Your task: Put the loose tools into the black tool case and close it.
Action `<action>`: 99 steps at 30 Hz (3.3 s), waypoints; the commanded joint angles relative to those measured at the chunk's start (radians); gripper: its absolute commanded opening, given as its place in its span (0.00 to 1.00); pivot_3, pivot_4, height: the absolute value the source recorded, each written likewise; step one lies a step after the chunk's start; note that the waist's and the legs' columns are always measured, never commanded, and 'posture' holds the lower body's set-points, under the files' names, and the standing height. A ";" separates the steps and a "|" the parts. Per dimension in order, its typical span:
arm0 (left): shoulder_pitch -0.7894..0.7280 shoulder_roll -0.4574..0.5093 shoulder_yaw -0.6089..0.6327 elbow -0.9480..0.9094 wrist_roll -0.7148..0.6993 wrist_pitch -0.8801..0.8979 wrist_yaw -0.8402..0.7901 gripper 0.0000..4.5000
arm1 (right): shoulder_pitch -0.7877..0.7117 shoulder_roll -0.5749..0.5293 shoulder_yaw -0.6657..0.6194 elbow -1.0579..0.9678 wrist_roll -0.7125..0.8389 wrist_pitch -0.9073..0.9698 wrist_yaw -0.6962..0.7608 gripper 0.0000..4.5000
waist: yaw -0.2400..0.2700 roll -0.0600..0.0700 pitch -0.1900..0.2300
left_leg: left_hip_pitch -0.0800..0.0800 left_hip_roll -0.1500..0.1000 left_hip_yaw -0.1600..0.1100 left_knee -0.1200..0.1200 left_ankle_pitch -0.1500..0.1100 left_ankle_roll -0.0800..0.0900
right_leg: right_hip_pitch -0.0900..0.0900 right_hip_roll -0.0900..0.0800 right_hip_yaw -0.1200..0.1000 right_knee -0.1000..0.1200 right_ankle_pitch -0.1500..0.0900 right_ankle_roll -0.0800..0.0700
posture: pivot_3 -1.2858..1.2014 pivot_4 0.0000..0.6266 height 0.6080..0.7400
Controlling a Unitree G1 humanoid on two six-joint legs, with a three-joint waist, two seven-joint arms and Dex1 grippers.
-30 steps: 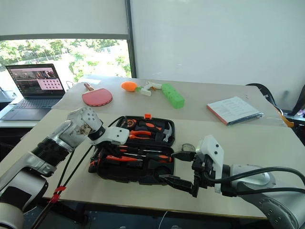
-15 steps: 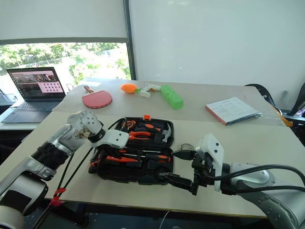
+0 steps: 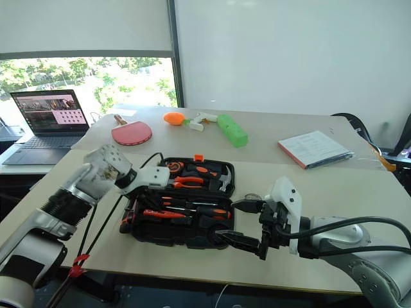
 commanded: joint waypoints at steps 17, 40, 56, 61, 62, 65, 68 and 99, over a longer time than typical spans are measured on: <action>0.345 0.263 0.477 -0.283 -0.244 0.744 0.402 0.99 | -0.254 -0.024 0.090 0.123 -0.064 -0.029 0.214 1.00 | 0.034 -0.010 0.007 | 0.001 0.000 0.000 0.000 0.000 0.000 | 0.003 -0.003 -0.004 0.000 -0.003 -0.001 | 0.52 0.24 1.00; -0.164 -0.172 0.277 0.340 -0.458 1.044 1.050 0.99 | -0.120 0.049 0.054 -0.010 -0.045 -0.017 0.095 1.00 | 0.014 -0.013 0.008 | 0.000 -0.001 -0.003 -0.001 0.000 0.000 | 0.001 -0.002 -0.003 0.002 -0.003 -0.001 | 0.52 0.24 1.00; -0.132 -0.168 0.158 0.362 -0.587 1.044 1.129 0.85 | -0.094 0.052 0.040 -0.029 -0.023 -0.021 0.022 1.00 | 0.011 -0.012 0.007 | 0.001 -0.002 -0.003 -0.001 0.000 0.000 | 0.002 -0.002 -0.003 0.002 -0.003 -0.001 | 0.52 0.24 1.00; -0.132 -0.161 0.139 0.375 -0.597 1.044 1.135 0.43 | -0.111 0.048 0.038 -0.015 -0.019 -0.020 0.024 1.00 | 0.011 -0.011 0.007 | 0.001 -0.002 -0.003 0.000 0.000 0.000 | 0.002 -0.002 -0.003 0.002 -0.003 -0.001 | 0.52 0.24 1.00; -0.130 -0.158 0.141 0.380 -0.596 1.044 1.137 0.40 | -0.112 0.047 0.038 -0.014 -0.019 -0.020 0.026 1.00 | 0.011 -0.010 0.006 | 0.002 -0.002 -0.003 -0.001 0.000 0.000 | 0.003 -0.002 -0.003 0.002 -0.003 -0.001 | 0.52 0.24 1.00; -0.126 -0.146 0.157 0.383 -0.575 1.044 1.143 0.37 | -0.113 0.043 0.036 -0.011 -0.018 -0.019 0.031 1.00 | 0.010 -0.009 0.006 | 0.003 -0.002 -0.003 -0.001 0.000 0.000 | 0.004 -0.002 -0.003 0.002 -0.003 -0.001 | 0.52 0.24 1.00; -0.130 -0.107 0.161 0.423 -0.525 0.989 1.130 0.37 | -0.109 0.040 0.033 -0.015 -0.015 -0.017 0.034 1.00 | 0.006 -0.009 0.005 | 0.003 -0.002 -0.003 -0.001 0.000 0.000 | 0.004 -0.002 -0.002 0.003 -0.003 -0.001 | 0.52 0.24 1.00; -0.234 0.005 0.130 0.636 -0.338 0.785 0.746 0.99 | -0.120 0.031 0.054 -0.004 -0.029 -0.022 0.073 1.00 | -0.018 -0.011 0.007 | 0.004 -0.004 -0.017 -0.005 0.001 -0.001 | 0.000 0.009 0.001 0.002 -0.002 -0.008 | 0.52 0.24 1.00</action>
